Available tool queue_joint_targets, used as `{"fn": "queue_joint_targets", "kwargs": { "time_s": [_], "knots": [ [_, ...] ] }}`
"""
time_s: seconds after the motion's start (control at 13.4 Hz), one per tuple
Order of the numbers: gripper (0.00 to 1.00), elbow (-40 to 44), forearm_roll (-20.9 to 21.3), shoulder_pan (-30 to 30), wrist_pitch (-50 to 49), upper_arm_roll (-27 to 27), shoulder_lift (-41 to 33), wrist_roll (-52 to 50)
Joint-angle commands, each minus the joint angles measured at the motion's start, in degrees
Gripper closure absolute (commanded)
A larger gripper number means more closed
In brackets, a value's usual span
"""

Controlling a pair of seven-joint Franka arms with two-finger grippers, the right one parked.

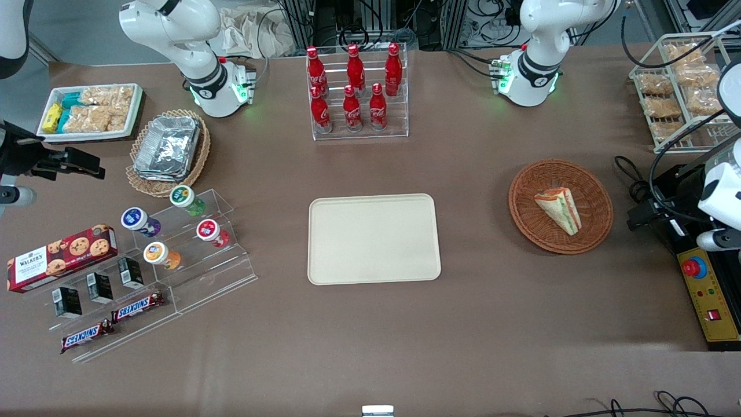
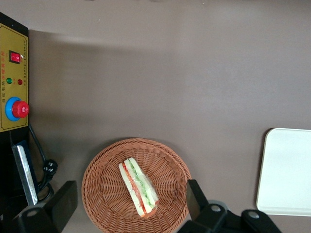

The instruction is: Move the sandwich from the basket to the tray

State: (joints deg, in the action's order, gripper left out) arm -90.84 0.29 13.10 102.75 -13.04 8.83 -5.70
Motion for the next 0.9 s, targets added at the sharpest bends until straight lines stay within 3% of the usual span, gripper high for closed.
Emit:
{"fn": "queue_joint_targets", "kwargs": {
  "time_s": [0.0,0.45,0.82],
  "knots": [
    [0.01,1.81,0.67,0.52,-1.67,-0.32,0.84,0.87],
    [0.01,1.20,0.15,1.49,-4.39,-0.41,1.28,0.53],
    [0.01,-4.58,-0.46,0.88,-4.31,-0.76,0.58,-26.14]
  ]
}}
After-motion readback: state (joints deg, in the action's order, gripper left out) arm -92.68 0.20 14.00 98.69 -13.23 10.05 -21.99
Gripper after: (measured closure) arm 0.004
